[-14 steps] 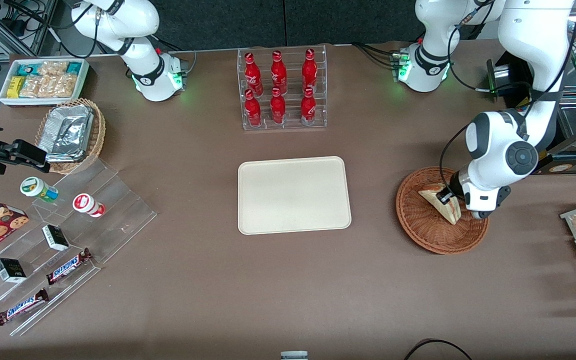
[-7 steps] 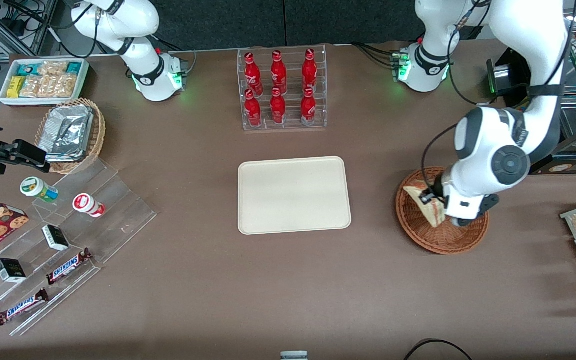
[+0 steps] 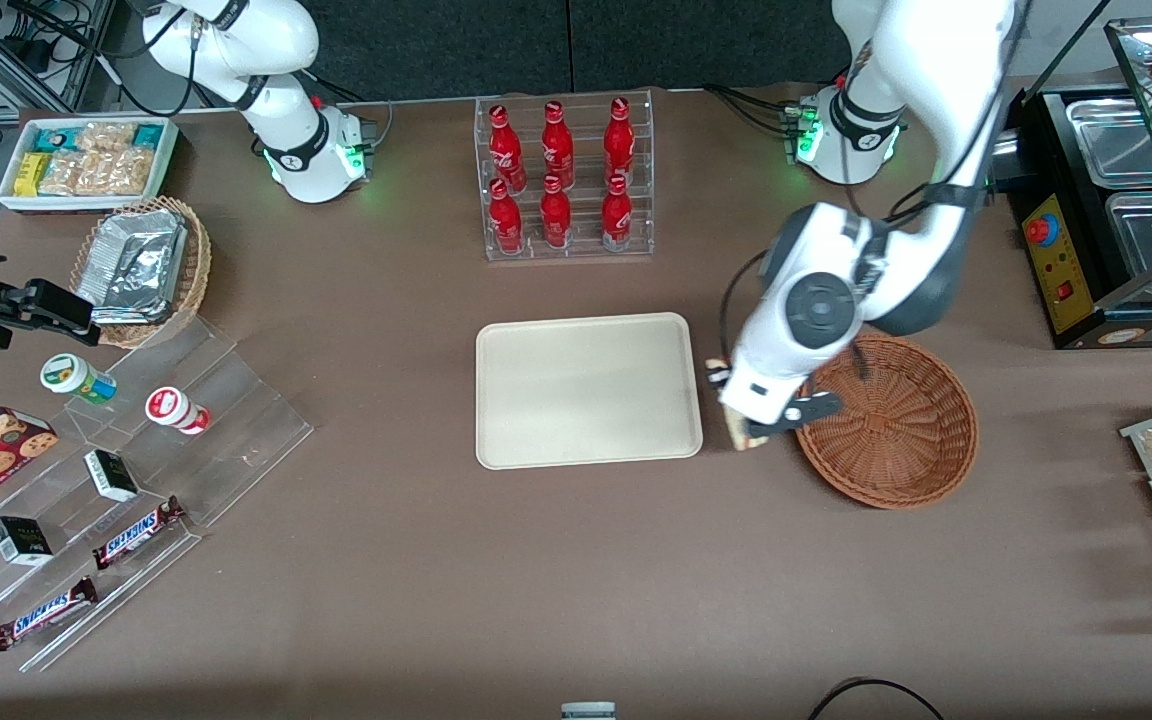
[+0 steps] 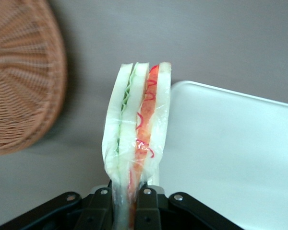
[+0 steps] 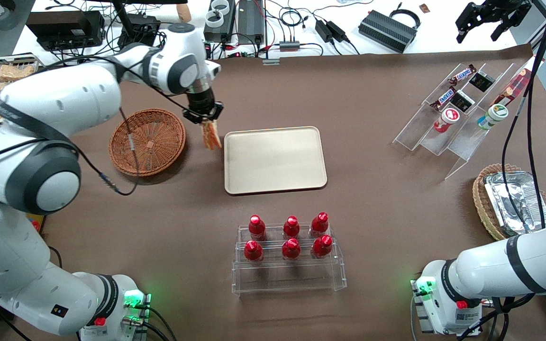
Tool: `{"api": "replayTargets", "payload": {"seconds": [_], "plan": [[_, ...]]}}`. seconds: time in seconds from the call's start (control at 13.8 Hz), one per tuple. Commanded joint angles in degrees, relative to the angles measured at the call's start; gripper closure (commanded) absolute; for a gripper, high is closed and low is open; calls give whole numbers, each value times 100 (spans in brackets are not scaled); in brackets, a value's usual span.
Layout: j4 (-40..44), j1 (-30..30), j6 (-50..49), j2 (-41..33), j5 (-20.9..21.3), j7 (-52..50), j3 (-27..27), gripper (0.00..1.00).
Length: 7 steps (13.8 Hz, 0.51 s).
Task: Place sandwich from basket to tray
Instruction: 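Lift the sandwich and carry it over the cream tray, then lower the sandwich onto the tray and open the left gripper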
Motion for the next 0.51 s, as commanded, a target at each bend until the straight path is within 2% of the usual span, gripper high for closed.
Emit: {"api": "replayTargets", "payload": {"seconds": [0.0, 0.22, 0.44], "plan": [[956, -489, -227, 680, 37, 1, 74, 100], [1668, -912, -236, 1295, 19, -51, 74, 100], [2012, -1343, -236, 1726, 37, -261, 92, 100]]}}
